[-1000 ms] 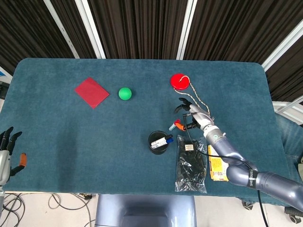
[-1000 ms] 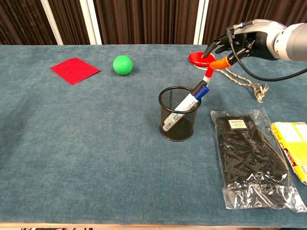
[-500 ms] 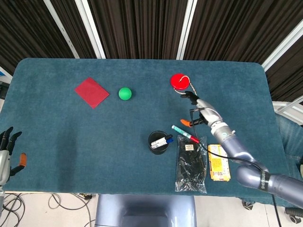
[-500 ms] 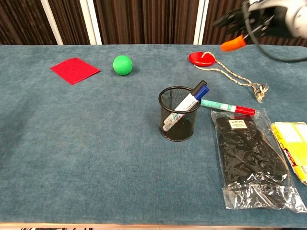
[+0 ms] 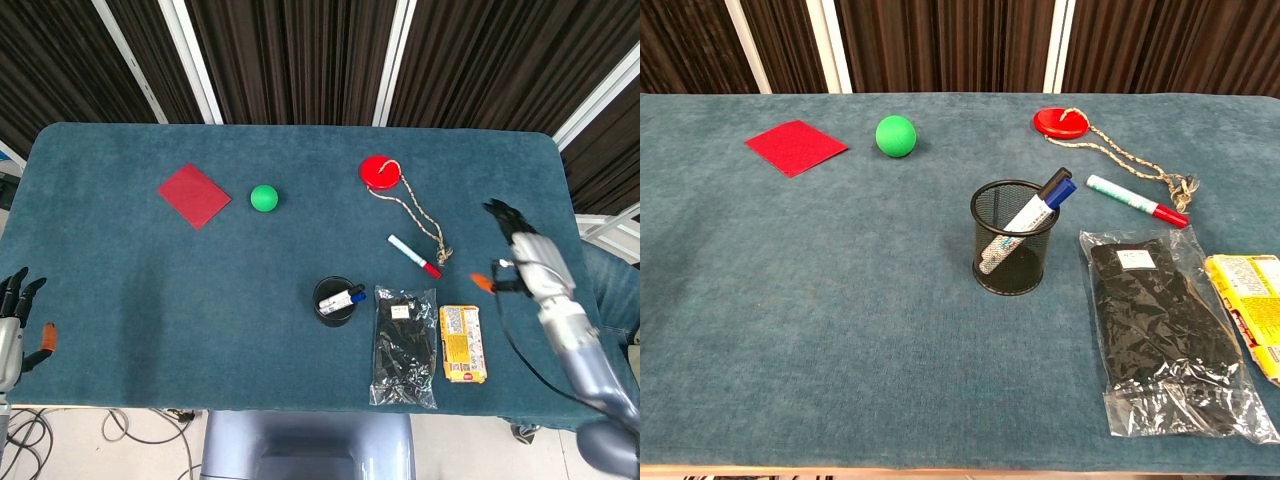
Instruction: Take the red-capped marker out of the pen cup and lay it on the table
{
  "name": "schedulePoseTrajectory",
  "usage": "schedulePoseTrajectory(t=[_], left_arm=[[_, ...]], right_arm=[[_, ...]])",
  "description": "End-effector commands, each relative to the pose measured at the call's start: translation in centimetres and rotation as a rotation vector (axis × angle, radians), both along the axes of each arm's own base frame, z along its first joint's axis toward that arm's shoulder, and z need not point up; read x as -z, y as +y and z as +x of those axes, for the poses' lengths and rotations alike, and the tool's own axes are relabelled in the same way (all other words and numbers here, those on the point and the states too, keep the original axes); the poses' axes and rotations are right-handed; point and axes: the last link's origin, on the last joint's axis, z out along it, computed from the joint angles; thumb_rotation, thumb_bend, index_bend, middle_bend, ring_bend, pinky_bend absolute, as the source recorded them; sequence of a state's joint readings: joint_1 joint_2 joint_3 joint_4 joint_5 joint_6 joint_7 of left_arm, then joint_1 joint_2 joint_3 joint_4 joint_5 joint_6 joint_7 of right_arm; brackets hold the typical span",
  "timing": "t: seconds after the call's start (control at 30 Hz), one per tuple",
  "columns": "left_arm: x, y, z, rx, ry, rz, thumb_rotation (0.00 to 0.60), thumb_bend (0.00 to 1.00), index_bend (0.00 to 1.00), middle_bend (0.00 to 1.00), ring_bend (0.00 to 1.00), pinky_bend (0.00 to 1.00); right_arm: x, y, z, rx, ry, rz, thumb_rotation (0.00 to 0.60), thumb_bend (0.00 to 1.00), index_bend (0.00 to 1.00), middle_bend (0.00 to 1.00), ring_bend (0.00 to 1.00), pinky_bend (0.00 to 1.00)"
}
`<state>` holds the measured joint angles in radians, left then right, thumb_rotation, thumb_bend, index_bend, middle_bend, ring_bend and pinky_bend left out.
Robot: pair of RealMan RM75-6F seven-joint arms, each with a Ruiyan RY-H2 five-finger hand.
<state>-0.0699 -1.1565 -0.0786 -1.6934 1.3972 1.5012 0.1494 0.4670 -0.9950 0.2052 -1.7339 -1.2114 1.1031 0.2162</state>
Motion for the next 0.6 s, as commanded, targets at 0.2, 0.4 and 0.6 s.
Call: schedulePoseTrajectory(t=[0.2, 0.4, 0.6], left_arm=[[0.2, -0.1, 0.1, 0.005, 0.008, -0.003, 0.6, 0.48, 0.14, 0.0, 0.0, 0.0], [0.1, -0.1, 0.0, 0.004, 0.009, -0.001, 0.6, 0.48, 0.14, 0.0, 0.0, 0.0], [0.1, -0.1, 0.0, 0.005, 0.01, -0.002, 0.6, 0.48, 0.14, 0.0, 0.0, 0.0]], right_arm=[[0.2, 8.1, -4.9, 0.03, 0.202, -0.147, 0.6, 0.25, 0.0, 0.0, 0.0, 0.17], [1.7, 10.5, -6.4, 0.06, 0.298, -0.233, 0.6, 0.24, 0.0, 0.0, 0.0, 0.17], [2.9, 11.6, -7.2, 0.075, 0.358, -0.263, 0.6, 0.24, 0.0, 0.0, 0.0, 0.17]])
